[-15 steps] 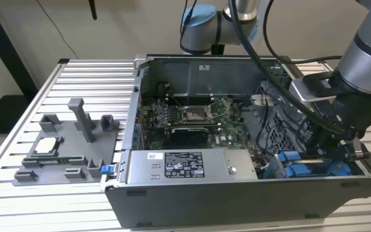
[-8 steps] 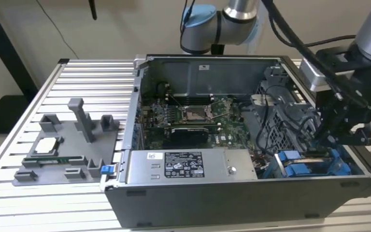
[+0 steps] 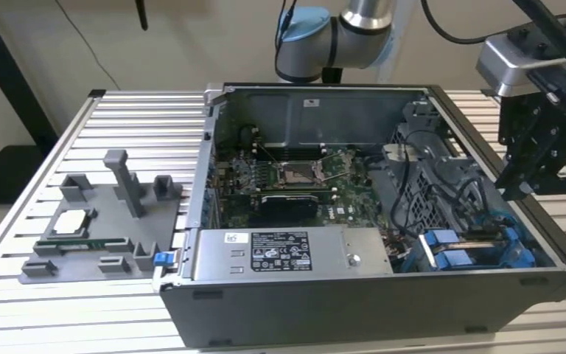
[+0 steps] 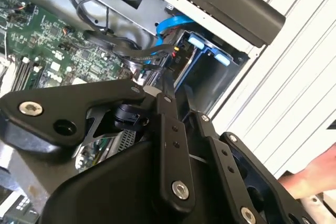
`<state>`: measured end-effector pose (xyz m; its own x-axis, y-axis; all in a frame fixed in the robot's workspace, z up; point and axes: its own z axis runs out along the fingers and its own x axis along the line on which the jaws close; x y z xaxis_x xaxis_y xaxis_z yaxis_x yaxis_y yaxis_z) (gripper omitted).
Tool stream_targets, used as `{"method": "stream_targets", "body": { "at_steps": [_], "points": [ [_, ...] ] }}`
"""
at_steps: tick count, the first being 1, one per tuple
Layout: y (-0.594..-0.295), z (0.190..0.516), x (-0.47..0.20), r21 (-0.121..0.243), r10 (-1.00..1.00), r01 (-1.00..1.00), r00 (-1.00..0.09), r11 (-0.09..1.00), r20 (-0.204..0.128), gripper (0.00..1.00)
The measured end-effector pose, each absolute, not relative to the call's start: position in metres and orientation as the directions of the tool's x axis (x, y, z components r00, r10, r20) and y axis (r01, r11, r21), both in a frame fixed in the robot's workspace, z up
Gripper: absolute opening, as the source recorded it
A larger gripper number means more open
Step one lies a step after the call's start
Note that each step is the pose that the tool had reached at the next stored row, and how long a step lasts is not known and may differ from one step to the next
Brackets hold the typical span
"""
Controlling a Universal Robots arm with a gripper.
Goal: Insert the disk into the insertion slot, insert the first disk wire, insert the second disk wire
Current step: 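Insert the second disk wire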
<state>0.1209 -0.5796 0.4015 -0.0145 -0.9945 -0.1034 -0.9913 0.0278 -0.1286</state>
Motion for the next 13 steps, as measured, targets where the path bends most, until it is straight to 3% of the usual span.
{"method": "stream_targets", "body": {
  "at_steps": [13],
  "points": [
    [-0.5796, 0.404, 0.1209, -0.127, -0.995, -0.991, -0.015, 0.028, -0.103, 1.0]
  ]
}}
